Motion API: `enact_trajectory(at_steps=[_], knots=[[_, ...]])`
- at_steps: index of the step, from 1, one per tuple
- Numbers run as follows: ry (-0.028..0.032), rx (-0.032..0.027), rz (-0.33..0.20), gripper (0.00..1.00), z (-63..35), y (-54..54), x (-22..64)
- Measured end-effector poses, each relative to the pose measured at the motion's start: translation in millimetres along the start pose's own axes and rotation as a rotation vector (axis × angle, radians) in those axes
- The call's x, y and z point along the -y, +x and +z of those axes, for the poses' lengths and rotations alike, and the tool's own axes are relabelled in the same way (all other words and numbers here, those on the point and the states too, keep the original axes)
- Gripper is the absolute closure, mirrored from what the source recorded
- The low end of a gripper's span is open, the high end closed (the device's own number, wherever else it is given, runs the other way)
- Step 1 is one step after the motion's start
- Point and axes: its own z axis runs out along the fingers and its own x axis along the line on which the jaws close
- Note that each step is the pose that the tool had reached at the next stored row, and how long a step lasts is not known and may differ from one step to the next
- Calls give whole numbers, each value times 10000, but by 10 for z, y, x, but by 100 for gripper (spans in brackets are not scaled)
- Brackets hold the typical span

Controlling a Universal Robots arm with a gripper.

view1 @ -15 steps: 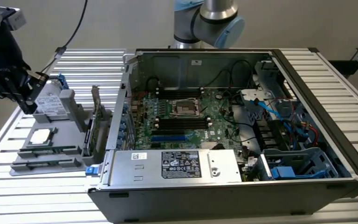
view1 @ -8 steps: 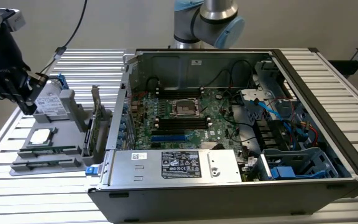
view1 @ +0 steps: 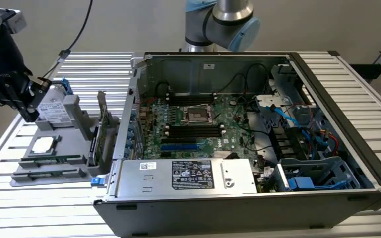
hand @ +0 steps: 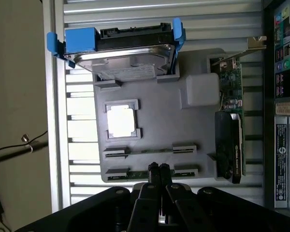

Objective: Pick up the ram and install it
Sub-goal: 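Reach for the ram, then pick up the ram and move it above insertion slot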

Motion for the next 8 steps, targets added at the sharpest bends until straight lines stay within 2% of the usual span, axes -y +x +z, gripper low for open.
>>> enact_trajectory(at_steps=[8], knots=[[0, 0, 0, 90, 0, 0, 0]])
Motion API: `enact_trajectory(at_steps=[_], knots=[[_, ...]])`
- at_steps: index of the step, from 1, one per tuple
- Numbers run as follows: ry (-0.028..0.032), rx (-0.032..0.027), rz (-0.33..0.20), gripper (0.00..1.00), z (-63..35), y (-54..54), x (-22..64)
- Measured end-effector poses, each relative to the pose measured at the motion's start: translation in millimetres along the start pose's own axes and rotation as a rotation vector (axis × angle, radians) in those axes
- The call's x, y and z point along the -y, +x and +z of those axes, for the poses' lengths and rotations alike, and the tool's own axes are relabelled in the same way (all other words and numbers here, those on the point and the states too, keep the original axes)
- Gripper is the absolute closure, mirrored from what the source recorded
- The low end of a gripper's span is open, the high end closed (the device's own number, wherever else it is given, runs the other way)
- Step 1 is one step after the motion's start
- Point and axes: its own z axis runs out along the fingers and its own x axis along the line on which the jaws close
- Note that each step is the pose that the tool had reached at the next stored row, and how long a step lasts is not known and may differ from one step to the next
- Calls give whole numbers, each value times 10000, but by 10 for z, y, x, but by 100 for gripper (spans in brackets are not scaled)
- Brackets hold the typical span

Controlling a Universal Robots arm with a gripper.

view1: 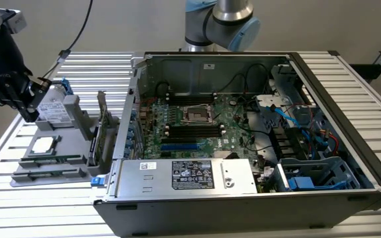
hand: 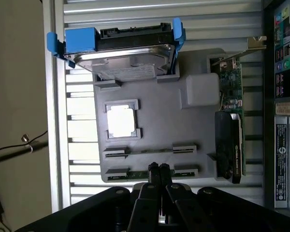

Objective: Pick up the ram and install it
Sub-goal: 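Pick up the ram and move it above insertion slot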

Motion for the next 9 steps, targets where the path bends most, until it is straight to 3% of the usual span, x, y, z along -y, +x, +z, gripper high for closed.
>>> enact_trajectory(at_steps=[4, 9], knots=[[3, -4, -78, 90, 2, 0, 0], [29, -43, -988, 90, 23, -1, 1]])
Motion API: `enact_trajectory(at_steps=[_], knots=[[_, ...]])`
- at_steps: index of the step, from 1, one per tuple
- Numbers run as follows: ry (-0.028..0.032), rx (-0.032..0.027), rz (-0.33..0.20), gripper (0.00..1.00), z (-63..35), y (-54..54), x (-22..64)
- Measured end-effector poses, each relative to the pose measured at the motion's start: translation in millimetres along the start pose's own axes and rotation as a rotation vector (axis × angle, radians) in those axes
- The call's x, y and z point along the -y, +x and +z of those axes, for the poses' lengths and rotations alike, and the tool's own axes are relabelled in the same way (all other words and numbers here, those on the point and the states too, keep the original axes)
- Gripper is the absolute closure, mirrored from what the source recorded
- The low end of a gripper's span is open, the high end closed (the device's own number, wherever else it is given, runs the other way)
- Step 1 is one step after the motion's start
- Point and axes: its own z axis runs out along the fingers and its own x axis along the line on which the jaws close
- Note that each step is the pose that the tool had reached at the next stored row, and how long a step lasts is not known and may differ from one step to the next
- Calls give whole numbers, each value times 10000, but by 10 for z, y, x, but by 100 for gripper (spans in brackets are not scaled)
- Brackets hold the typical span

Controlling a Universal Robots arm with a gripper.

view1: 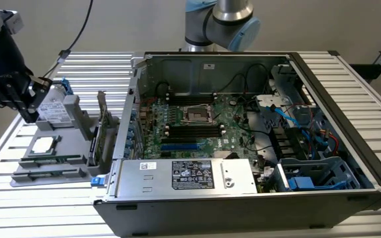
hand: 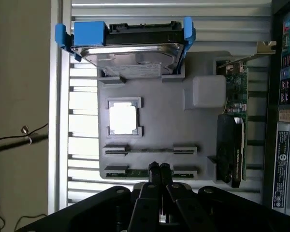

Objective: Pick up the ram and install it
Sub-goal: 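Pick up the ram and move it above insertion slot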

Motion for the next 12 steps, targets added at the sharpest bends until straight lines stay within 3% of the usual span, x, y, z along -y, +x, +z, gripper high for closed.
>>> enact_trajectory(at_steps=[12], knots=[[-77, -89, -2184, 90, 70, -5, 3]])
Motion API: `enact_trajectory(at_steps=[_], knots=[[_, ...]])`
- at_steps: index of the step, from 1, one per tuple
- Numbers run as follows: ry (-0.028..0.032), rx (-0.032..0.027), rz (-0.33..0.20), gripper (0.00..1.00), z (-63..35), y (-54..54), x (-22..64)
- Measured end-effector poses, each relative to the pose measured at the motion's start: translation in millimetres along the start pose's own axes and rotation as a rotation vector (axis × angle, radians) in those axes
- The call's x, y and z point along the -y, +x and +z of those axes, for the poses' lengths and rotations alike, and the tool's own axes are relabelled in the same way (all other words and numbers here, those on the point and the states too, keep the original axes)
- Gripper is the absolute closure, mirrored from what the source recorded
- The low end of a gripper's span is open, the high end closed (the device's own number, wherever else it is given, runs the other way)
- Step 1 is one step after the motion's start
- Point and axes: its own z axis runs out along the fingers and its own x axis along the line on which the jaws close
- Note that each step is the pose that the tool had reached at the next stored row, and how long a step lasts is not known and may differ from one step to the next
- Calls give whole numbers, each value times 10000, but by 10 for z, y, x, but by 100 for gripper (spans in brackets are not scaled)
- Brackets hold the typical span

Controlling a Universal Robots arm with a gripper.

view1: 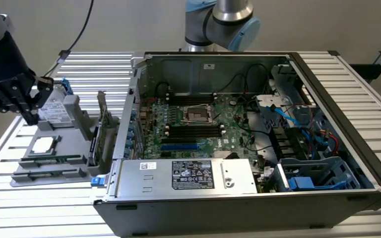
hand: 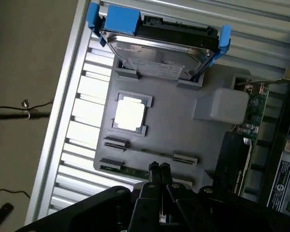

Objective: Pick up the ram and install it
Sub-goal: 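Pick up the ram and move it above insertion slot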

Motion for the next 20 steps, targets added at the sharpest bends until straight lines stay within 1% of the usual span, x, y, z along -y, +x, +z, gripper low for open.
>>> enact_trajectory(at_steps=[2, 5, 20], knots=[[2, -18, -360, 90, 14, -1, 1], [23, -53, -911, 90, 33, -3, 3], [206, -248, -3633, 90, 116, -8, 8]])
